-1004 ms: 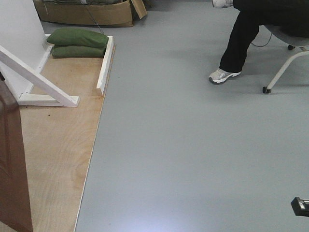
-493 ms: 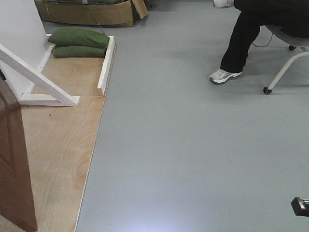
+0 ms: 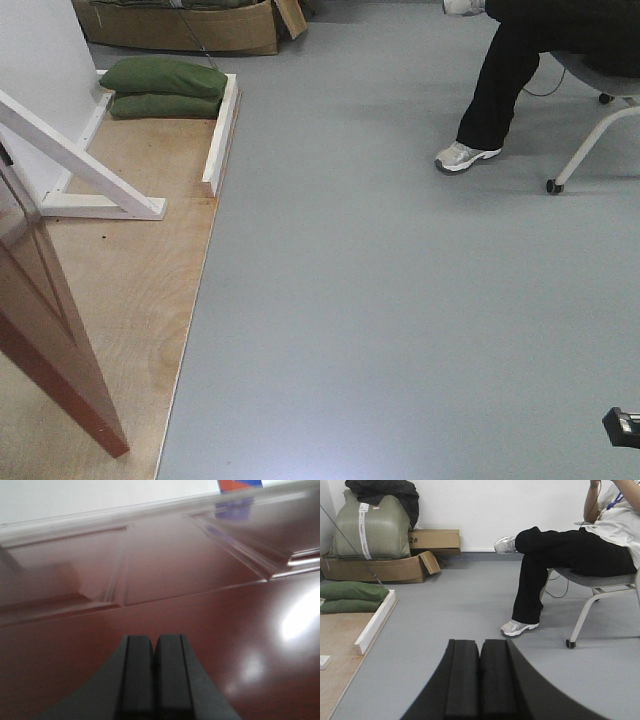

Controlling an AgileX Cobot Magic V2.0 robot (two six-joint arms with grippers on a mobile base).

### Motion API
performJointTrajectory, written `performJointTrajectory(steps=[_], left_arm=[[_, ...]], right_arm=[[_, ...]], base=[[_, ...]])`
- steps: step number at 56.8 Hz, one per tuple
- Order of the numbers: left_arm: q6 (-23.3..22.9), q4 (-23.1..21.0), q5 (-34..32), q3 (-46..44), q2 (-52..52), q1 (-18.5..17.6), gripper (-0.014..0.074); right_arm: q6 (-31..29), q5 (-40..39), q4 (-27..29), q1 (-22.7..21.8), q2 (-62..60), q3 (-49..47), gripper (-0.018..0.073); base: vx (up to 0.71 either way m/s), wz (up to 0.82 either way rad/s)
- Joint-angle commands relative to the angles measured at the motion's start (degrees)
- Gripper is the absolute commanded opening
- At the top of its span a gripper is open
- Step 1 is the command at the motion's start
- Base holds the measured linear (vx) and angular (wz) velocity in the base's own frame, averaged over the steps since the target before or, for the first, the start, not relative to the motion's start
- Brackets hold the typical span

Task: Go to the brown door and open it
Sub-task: 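Push the brown door with the left gripper to swing it open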

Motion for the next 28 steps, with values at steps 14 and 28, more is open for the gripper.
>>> performJointTrajectory(steps=[14, 28], left_arm=[[15.6, -0.2, -10.9, -1.8, 0.3, -7.0, -0.0006], [25.0, 0.3, -11.2, -1.8, 0.9, -11.0, -0.0006]], right_arm=[[-0.4, -4.5, -0.2, 0.0, -0.3, 0.3, 0.0000], [-0.4, -4.5, -0.2, 0.0, -0.3, 0.3, 0.0000]], base=[[0.00, 0.00], [0.00, 0.00]])
